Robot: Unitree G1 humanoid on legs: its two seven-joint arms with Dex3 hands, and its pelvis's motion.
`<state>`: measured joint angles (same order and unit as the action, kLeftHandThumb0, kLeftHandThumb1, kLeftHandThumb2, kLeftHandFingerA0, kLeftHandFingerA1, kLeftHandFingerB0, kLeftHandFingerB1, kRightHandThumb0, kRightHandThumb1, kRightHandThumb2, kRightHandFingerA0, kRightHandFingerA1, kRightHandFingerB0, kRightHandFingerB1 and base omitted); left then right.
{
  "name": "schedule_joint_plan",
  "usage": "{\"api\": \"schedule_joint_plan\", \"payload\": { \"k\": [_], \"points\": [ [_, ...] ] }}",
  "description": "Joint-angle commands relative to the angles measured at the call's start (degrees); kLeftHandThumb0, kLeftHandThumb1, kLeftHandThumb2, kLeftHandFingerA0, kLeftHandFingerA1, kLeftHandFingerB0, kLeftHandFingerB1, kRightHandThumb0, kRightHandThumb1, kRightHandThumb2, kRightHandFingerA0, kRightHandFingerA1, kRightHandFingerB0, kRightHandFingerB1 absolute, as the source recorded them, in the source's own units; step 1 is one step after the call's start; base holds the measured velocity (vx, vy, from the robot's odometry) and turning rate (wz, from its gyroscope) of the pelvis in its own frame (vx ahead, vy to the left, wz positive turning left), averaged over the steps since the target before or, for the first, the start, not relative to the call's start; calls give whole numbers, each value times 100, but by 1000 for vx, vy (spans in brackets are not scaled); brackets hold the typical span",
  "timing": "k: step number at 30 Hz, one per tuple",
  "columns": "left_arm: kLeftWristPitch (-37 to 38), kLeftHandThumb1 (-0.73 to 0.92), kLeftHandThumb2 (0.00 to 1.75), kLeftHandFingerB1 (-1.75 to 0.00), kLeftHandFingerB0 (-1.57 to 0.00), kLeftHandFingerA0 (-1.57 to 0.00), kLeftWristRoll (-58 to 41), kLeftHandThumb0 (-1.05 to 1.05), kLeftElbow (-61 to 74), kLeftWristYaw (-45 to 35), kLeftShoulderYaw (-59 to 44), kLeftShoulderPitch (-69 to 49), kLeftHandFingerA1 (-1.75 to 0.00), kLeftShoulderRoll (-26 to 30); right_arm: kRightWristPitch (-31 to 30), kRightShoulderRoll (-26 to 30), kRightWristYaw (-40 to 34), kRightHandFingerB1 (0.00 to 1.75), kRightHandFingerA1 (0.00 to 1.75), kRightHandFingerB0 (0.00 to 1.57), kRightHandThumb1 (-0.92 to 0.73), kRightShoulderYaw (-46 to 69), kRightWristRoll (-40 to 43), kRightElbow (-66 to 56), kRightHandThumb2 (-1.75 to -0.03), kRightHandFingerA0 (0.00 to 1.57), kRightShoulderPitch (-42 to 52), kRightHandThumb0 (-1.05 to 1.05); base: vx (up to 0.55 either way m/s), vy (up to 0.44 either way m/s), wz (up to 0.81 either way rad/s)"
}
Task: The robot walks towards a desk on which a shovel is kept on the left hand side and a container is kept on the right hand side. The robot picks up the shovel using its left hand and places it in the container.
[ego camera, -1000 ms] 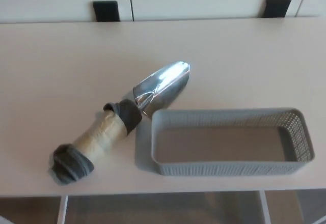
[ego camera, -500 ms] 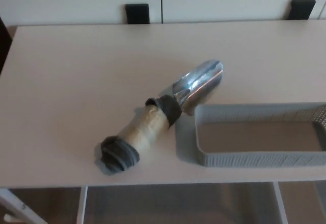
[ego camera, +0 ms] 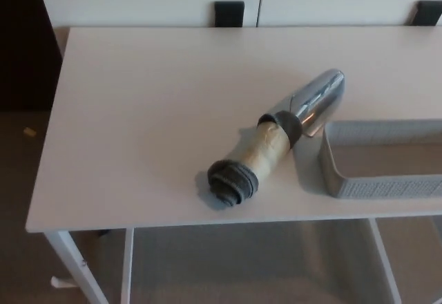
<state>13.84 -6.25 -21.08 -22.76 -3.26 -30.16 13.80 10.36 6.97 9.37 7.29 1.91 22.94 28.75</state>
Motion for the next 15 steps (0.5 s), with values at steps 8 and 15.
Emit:
{"api": "schedule_joint_plan", "payload": {
  "k": [8,15],
  "points": [
    [131,65,86,-40,-20,-28,65,-66,41,-59,8,-149,-43,44,-87,134,-34,41,54,36,-69,-45,-48,-330,-60,54,22,-43,-79,-213,-11],
    [155,66,86,-39,-20,-28,177,-66,-54,33,14,-39,-42,70,-99,155,-35,42,50,34,-70,-77,-78,-264,-60,50,-59,-40,-19,-6,0]
  ]
}}
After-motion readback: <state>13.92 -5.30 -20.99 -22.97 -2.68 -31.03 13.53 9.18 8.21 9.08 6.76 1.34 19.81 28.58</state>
